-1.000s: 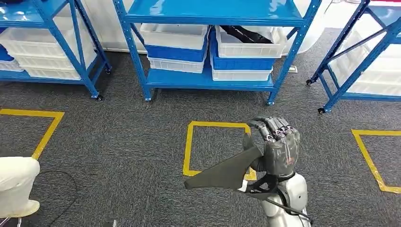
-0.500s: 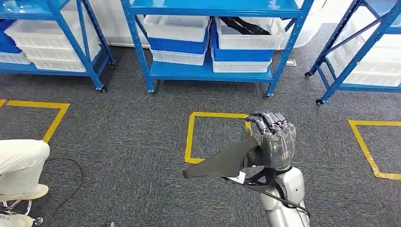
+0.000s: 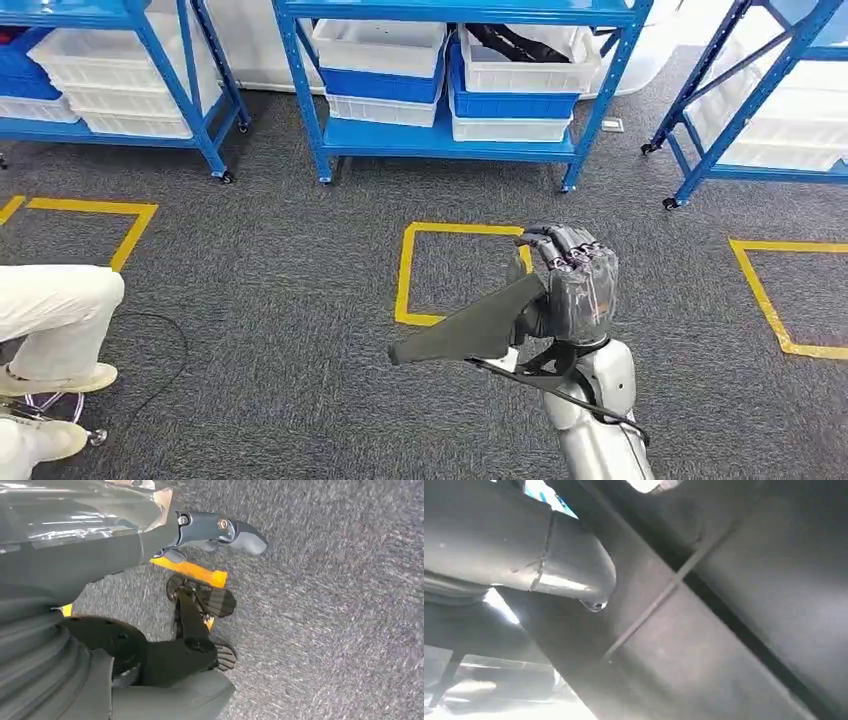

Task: Take the parts from the cabinet and place them on the table.

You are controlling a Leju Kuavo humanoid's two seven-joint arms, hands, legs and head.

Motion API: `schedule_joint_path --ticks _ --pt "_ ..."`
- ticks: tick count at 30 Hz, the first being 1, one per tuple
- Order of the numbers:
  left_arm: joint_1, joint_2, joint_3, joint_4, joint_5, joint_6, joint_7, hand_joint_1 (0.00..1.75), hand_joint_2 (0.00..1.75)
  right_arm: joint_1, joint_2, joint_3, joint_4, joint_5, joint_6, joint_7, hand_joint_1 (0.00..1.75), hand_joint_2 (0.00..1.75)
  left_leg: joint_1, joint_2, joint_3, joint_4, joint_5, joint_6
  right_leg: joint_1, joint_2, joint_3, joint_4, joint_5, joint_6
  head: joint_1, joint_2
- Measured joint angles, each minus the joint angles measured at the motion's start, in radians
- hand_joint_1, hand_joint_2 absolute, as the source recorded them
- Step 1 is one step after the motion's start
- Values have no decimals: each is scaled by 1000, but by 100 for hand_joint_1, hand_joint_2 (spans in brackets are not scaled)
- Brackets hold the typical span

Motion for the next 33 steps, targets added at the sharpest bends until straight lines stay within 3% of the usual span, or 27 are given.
schedule_joint_path --ticks 1,3,6,8,9,10,11,12,13,15,16,18,19,20,21,22,23,24,25,26,27,29,30,31,32,33 --pt "0 -2 1 0 0 0 0 0 175 -3 -3 0 2 -1 0 -1 175 0 5 11 -9 -8 17 17 -4 -1 -6 15 -14 0 1 0" --pt "-1 -2 1 0 0 0 -2 0 175 -3 -3 -1 5 -2 0 -13 175 0 1 11 -35 -8 39 37 -5 5 -52 97 -109 -22 8 0" --pt "-1 -2 1 0 0 0 -2 0 175 -3 -3 -1 5 -2 0 -13 175 0 1 11 -35 -8 39 37 -5 5 -52 97 -109 -22 8 0" --pt "-1 -2 1 0 0 0 -2 0 175 -3 -3 -1 5 -3 0 -16 175 0 0 11 -39 -8 42 37 -5 5 -58 113 -123 -24 7 0" --pt "1 -1 4 0 -2 0 -2 0 175 -3 -4 -5 16 -8 0 -21 175 0 -4 14 -101 -6 90 37 -5 7 -84 319 -200 -11 11 0" --pt "1 -2 4 0 -2 -2 -2 0 175 -5 -5 -7 19 -8 0 -23 175 0 -4 14 -150 -3 130 25 -6 7 73 142 -122 14 12 0" --pt "1 -2 4 0 -2 -2 -3 0 175 -8 -5 -7 19 -8 0 -24 175 0 -6 14 -160 1 141 18 -7 7 147 38 -151 2 11 0" --pt "1 -2 4 0 -2 -2 -3 0 175 -11 -4 -6 19 -7 0 -24 175 0 -10 14 -167 4 150 12 7 10 186 -34 -174 -7 13 0" --pt "2 -3 4 0 -3 -2 -4 0 175 -11 -4 -7 20 -7 0 -23 175 0 -10 16 -164 -2 162 6 7 12 165 -24 -168 -13 6 0" --pt "4 -2 5 0 -7 -2 -4 0 175 -12 -4 -8 22 -3 0 -15 175 0 -7 15 -165 -4 177 -5 12 12 154 -15 -160 -26 5 0" --pt "6 -2 6 0 -8 -2 -4 0 175 -14 -4 -8 24 -2 0 -11 175 0 0 14 -172 -1 173 -12 -12 11 147 -17 -146 -41 4 0" --pt "8 -1 6 0 -9 0 -3 0 175 -16 -2 -7 26 0 0 -2 175 0 2 11 -196 76 45 -22 -7 7 125 -16 -123 -62 2 0" --pt "9 -1 6 0 -9 0 -3 0 175 -17 -1 -7 26 1 0 2 175 0 2 8 -212 152 -21 -28 -6 6 114 -15 -111 -65 3 0" --pt "9 -1 6 0 -9 0 -3 0 175 -17 -1 -7 26 1 0 5 175 0 3 7 -227 229 -63 -33 -4 5 105 -14 -99 -65 3 0" --pt "9 -1 6 0 -9 0 -3 0 175 -16 -1 -7 26 1 0 7 175 0 4 7 -236 298 -76 -37 -3 5 89 -12 -86 -64 2 0" --pt "9 -1 6 0 -9 0 -3 0 175 -16 -1 -7 26 2 0 8 175 0 7 7 -228 324 -55 -39 -3 5 73 -10 -76 -61 3 0" --pt "9 -1 6 0 -9 0 -3 0 175 -16 -1 -6 26 2 0 9 175 0 10 8 -199 307 -22 -40 -3 5 58 -7 -67 -57 2 0" --pt "9 -1 6 0 -9 0 -3 0 175 -16 -1 -6 26 3 0 9 175 0 12 8 -149 250 6 -39 -3 5 46 -3 -60 -54 2 0" --pt "8 -1 6 0 -9 0 -3 0 175 -16 -1 -6 26 3 0 10 175 0 15 8 -80 160 20 -37 -5 6 36 2 -55 -46 2 0" --pt "6 -1 6 0 -9 0 -3 0 175 -17 -1 -6 26 4 0 10 175 0 16 5 -14 71 6 -34 -4 6 32 8 -51 -41 2 0" --pt "5 -1 6 0 -9 0 -3 0 175 -18 -1 -6 25 3 0 10 175 0 11 0 23 13 -17 -29 3 6 23 13 -47 -35 1 0" --pt "4 0 6 0 -9 0 -3 0 175 -22 -1 -2 25 6 0 13 175 0 2 -1 10 10 -15 -19 -1 2 16 11 -31 -17 4 0" --pt "5 0 7 0 -9 0 -3 0 175 -22 -1 0 25 6 -1 18 175 0 -2 -1 5 10 -9 -8 -4 2 14 8 -22 -10 5 0" --pt "6 0 7 0 -9 0 -3 0 175 -22 -1 0 26 6 -1 19 175 0 0 4 -1 -1 7 10 6 3 4 9 -18 0 6 0" --pt "4 -2 7 0 -9 0 -3 0 175 -23 -2 0 26 6 -1 22 175 0 1 10 -11 -5 20 19 -3 5 -6 30 -44 -4 4 0" --pt "4 -1 7 -1 -9 -2 -3 0 175 -24 -2 0 25 7 -1 25 175 0 1 10 -27 -5 31 32 -2 7 -31 74 -96 -14 11 0"
